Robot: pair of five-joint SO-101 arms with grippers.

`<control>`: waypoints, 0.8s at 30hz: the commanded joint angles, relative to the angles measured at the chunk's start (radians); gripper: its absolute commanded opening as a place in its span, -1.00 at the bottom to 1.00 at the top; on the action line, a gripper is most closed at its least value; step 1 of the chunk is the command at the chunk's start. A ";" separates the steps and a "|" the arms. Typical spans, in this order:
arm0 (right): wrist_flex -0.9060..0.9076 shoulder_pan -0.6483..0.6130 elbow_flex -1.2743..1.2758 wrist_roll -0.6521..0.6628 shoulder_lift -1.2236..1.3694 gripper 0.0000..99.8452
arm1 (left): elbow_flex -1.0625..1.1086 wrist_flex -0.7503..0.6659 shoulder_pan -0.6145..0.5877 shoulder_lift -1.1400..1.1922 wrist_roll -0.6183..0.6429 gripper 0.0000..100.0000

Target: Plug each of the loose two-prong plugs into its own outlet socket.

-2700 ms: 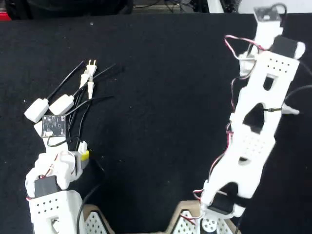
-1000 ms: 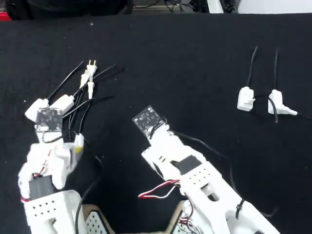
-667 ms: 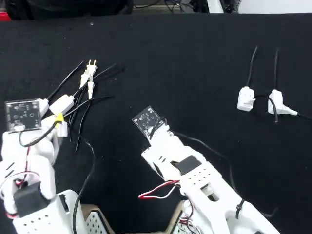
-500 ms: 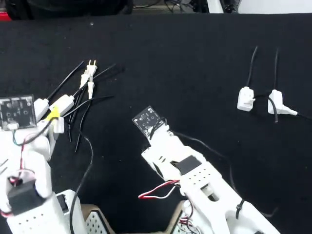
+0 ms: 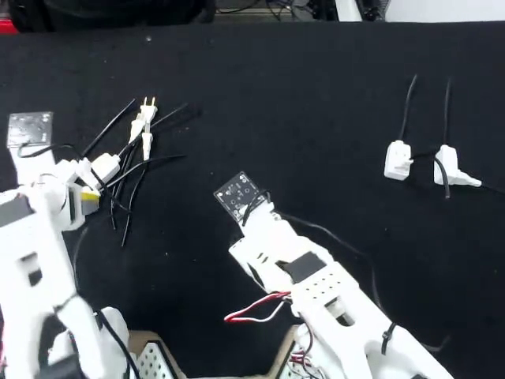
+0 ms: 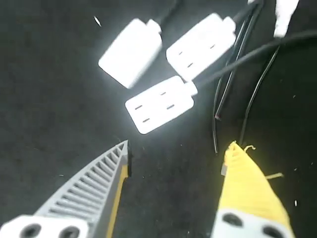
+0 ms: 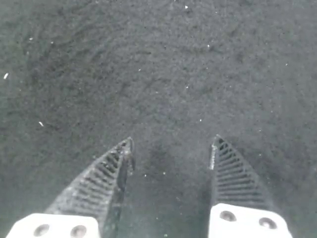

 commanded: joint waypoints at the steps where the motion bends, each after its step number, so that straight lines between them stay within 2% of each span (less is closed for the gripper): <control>1: -0.023 -0.011 -0.002 0.002 -0.021 -0.54 | -0.087 -0.009 -0.004 0.121 -0.011 -0.39; 8: -0.023 -0.011 -0.002 0.002 -0.021 -0.54 | -0.130 -0.015 0.024 0.236 -0.034 -0.39; 11: -0.023 -0.011 -0.002 0.002 -0.021 -0.54 | -0.137 -0.023 0.048 0.258 -0.133 -0.39; 15: -0.023 -0.011 -0.002 0.002 -0.021 -0.54 | -0.127 -0.100 0.076 0.302 -0.224 -0.40; 24: -0.023 -0.014 -0.002 0.002 -0.021 -0.54 | -0.136 -0.285 0.030 0.439 -0.255 -0.40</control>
